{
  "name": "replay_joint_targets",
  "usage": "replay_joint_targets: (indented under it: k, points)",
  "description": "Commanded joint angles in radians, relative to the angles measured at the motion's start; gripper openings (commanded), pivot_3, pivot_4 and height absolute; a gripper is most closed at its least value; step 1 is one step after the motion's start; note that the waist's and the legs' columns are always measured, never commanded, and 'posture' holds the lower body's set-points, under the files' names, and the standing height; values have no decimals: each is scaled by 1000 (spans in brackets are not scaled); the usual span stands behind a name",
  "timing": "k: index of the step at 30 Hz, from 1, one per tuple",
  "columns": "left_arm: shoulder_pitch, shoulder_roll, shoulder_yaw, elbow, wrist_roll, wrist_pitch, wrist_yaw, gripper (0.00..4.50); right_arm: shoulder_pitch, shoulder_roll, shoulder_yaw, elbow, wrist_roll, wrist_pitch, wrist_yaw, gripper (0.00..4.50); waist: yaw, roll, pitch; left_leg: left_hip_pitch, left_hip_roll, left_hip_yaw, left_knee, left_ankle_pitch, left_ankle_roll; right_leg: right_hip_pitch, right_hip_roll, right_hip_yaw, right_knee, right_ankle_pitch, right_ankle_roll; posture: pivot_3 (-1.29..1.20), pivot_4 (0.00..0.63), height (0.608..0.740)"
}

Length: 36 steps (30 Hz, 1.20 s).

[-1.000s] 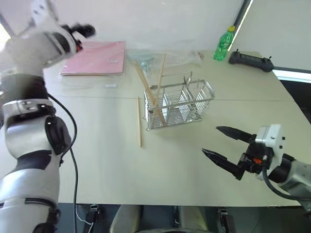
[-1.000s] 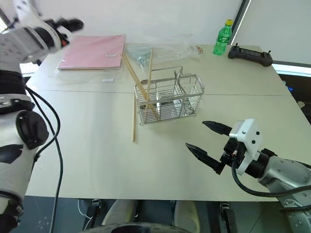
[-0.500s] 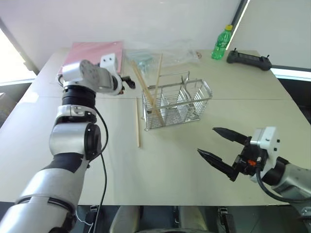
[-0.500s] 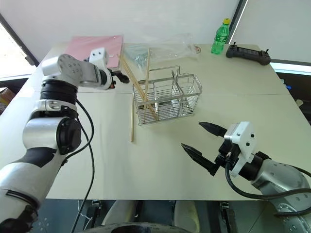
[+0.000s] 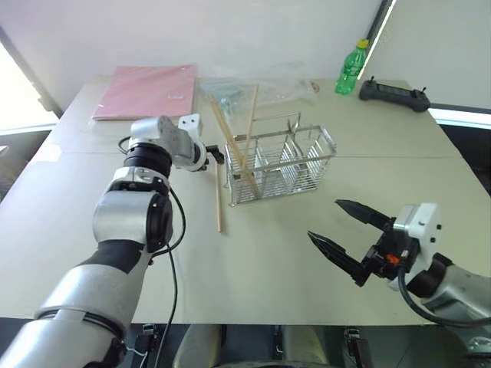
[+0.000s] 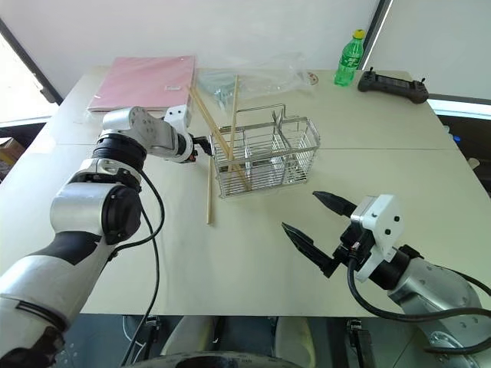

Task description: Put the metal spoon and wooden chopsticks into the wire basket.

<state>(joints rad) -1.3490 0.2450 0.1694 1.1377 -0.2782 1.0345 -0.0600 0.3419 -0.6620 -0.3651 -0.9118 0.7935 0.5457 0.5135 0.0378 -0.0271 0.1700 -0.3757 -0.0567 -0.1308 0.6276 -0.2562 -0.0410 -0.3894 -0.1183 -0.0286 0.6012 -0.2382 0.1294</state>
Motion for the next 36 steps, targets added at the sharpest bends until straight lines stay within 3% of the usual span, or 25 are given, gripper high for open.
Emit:
replay_joint_targets:
  k: [1,3,6,13,14,36]
  points:
    - [-46,-5,-44,35,59,-57,-64,4451,6,17,-2,-50,-12,-35,-18,4500,0,0,0,0,0,0,0,0,0,0,0,0,0,0,0,0,150,709]
    - [-45,-8,-60,61,87,-88,-93,4451,9,26,5,-55,-18,-42,-27,4500,0,0,0,0,0,0,0,0,0,0,0,0,0,0,0,0,150,709]
    - [-45,-9,-63,93,109,-111,-124,3657,10,31,10,-61,-20,-46,-39,4500,0,0,0,0,0,0,0,0,0,0,0,0,0,0,0,0,150,709]
    - [-43,-14,-61,122,140,-135,-174,247,5,31,18,-63,-27,-51,-58,4500,1,0,0,0,0,0,1,0,0,1,0,0,0,0,0,0,150,709]
    - [-41,-14,-57,125,142,-139,-174,38,2,29,19,-62,-27,-51,-59,4500,1,0,0,0,0,0,1,0,0,1,0,0,0,0,0,0,150,709]
    - [-33,12,-24,128,163,-142,-162,38,-95,-10,-3,-10,16,-25,-45,4500,-2,0,0,1,0,0,1,0,0,0,0,0,1,0,0,0,150,709]
